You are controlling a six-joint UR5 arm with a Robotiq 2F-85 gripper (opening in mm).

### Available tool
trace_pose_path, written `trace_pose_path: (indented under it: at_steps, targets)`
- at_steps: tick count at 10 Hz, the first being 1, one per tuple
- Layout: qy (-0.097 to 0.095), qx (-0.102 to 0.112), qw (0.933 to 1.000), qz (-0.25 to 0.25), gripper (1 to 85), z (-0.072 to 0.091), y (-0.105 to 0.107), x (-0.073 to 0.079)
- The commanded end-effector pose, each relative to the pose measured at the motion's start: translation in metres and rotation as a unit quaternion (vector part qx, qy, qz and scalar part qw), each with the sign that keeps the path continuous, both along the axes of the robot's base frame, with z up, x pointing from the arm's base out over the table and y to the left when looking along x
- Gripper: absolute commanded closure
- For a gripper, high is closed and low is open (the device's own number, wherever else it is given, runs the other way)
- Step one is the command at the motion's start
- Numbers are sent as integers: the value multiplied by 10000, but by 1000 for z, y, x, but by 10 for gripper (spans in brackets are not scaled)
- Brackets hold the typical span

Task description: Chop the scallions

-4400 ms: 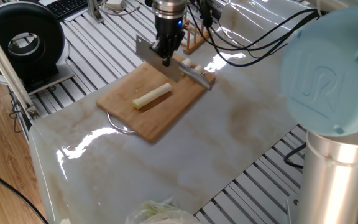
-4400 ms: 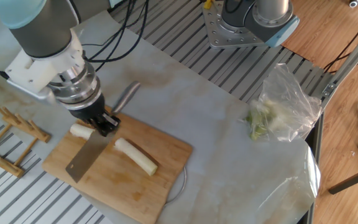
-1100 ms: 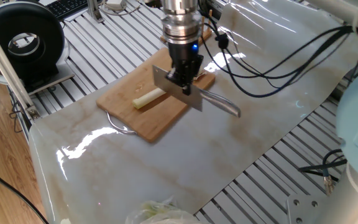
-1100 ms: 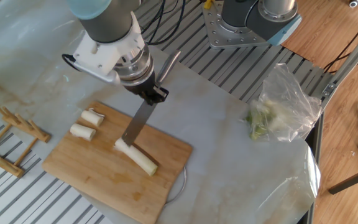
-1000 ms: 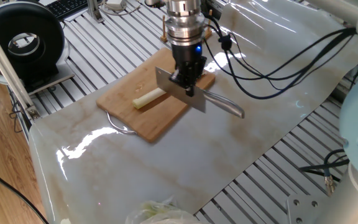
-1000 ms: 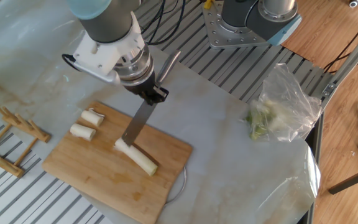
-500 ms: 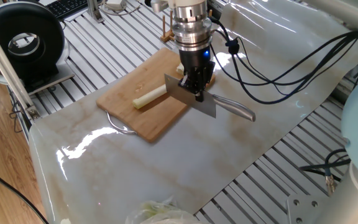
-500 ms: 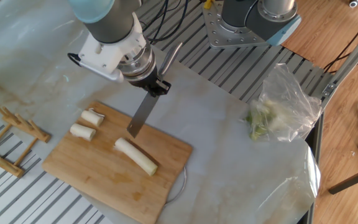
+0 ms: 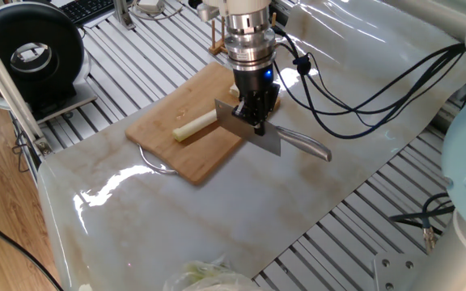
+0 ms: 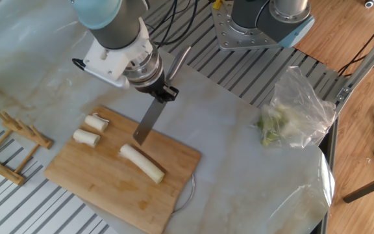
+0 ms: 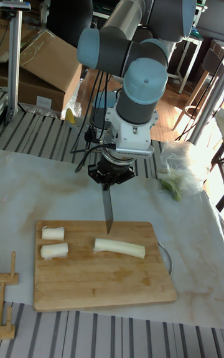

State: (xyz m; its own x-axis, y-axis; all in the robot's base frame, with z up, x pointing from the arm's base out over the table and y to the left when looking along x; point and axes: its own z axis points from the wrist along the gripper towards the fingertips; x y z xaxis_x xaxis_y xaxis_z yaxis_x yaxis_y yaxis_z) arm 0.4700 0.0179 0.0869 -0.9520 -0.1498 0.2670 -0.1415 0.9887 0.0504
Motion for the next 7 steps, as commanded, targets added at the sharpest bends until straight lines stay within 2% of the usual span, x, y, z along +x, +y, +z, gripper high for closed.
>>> trace_pose_path:
  at_steps: [1,7]
  targets:
    - [-16,40,10000,-46,843,-5,3,3]
    - [-61,54,9999,-106,843,1,7,18]
